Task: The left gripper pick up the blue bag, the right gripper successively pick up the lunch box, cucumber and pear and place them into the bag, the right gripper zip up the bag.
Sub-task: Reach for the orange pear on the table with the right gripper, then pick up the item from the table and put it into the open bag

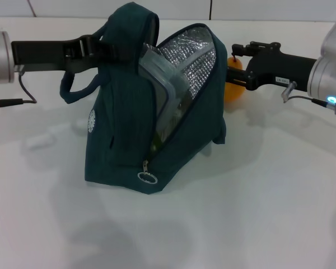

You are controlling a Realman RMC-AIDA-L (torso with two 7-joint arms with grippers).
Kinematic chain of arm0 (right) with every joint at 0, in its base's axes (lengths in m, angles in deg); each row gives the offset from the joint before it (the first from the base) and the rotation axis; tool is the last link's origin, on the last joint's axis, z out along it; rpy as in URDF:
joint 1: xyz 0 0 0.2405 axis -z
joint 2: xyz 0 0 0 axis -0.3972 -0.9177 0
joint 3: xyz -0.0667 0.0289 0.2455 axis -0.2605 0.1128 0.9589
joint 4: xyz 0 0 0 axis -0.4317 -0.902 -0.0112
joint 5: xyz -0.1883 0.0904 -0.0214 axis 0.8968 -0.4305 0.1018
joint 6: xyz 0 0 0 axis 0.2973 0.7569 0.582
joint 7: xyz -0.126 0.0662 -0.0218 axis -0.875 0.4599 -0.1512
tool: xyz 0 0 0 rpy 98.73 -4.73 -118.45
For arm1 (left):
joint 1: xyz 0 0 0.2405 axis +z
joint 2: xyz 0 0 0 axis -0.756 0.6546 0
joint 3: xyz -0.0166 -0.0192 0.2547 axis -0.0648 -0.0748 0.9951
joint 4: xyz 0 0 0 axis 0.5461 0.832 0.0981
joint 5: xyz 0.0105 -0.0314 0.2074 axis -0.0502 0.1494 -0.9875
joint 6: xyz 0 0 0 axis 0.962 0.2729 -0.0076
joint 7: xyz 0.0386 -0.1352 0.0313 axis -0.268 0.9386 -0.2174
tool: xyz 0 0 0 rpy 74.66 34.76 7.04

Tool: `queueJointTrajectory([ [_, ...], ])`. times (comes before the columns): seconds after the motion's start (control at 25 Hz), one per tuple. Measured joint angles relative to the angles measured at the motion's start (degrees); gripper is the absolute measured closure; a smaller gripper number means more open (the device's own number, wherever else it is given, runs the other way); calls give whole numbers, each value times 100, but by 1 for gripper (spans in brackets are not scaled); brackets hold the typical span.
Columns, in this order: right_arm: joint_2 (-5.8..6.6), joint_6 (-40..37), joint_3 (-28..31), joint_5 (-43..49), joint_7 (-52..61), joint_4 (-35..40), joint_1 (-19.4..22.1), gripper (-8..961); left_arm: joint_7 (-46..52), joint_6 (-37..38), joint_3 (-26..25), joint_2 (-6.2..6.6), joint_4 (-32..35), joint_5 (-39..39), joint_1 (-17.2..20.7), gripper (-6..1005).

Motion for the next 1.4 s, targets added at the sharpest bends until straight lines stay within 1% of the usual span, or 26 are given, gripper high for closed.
queueJointTrajectory([
  [0.08, 0, 15, 0, 0, 0, -21, 12, 312, 2, 24, 5, 0, 0, 0, 1, 949],
  [0.28, 0, 35, 10, -9, -14, -33, 17, 363, 8, 39, 15, 0, 0, 0, -4, 949],
  [0.84, 0, 58, 1, -147, -52, -22, 25, 385, 9, 47, 27, 9, 0, -2, -25, 949],
  [1.04, 0, 66, 0, -146, -60, -17, 25, 591, 9, 47, 27, 9, 0, -2, -26, 949],
  [1.24, 0, 149, 0, -153, -63, -9, 25, 819, 9, 51, 27, 9, 0, -2, -26, 949],
  [1.4, 0, 154, 0, -153, -64, -8, 25, 896, 9, 54, 27, 5, 0, 0, -26, 949],
])
